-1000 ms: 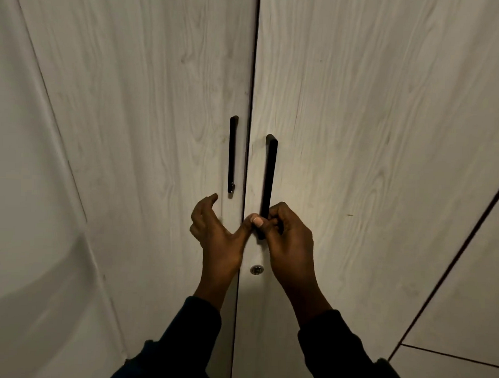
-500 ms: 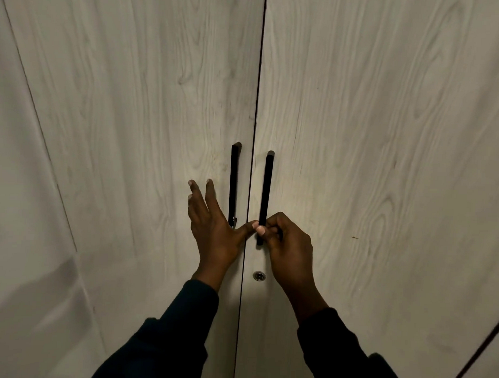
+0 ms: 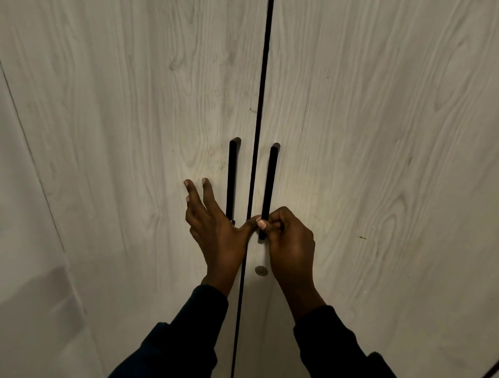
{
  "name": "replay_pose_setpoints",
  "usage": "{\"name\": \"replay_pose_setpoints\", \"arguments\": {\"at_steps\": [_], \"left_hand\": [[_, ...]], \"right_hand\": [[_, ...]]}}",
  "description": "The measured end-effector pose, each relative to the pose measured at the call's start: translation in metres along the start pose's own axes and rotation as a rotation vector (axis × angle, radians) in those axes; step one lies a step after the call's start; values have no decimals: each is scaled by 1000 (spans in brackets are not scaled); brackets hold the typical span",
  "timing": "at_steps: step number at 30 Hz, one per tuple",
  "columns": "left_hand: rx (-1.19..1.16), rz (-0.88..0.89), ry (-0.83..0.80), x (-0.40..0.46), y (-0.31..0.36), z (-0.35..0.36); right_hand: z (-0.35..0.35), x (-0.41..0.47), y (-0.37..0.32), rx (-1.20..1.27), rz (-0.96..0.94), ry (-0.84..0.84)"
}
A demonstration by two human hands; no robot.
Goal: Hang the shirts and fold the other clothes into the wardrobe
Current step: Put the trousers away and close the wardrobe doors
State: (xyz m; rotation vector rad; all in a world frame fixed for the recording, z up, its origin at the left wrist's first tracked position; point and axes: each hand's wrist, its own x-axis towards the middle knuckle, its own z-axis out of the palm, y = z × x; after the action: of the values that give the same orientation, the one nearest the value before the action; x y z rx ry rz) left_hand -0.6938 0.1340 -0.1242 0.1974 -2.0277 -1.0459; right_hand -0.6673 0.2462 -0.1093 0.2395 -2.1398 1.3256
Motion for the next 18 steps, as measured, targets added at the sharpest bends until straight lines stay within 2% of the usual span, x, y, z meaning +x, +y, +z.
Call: {"name": "replay_pose_setpoints", "arguments": {"at_steps": [4, 7, 9, 11, 13, 14, 18], "left_hand": [[-48, -1, -43, 1, 1, -4], [-68, 77, -130, -9, -15, -17], [-61, 87, -149, -28, -35, -27], [-23, 46, -142, -58, -60, -38], [56, 21, -181, -93, -91, -48], [121, 23, -221, -112, -107, -51], [327, -9, -503, -213, -171, -70]], "right_hand": [[0, -2, 1, -13, -6, 7], [0, -5, -2, -37, 23, 5], [0, -12, -2, 38, 53, -4], [1, -34, 4, 18, -20, 71], [4, -70, 25, -183, -142, 163], [5, -89, 33, -273, -156, 147], [-3, -182, 76, -538, -184, -166]]}}
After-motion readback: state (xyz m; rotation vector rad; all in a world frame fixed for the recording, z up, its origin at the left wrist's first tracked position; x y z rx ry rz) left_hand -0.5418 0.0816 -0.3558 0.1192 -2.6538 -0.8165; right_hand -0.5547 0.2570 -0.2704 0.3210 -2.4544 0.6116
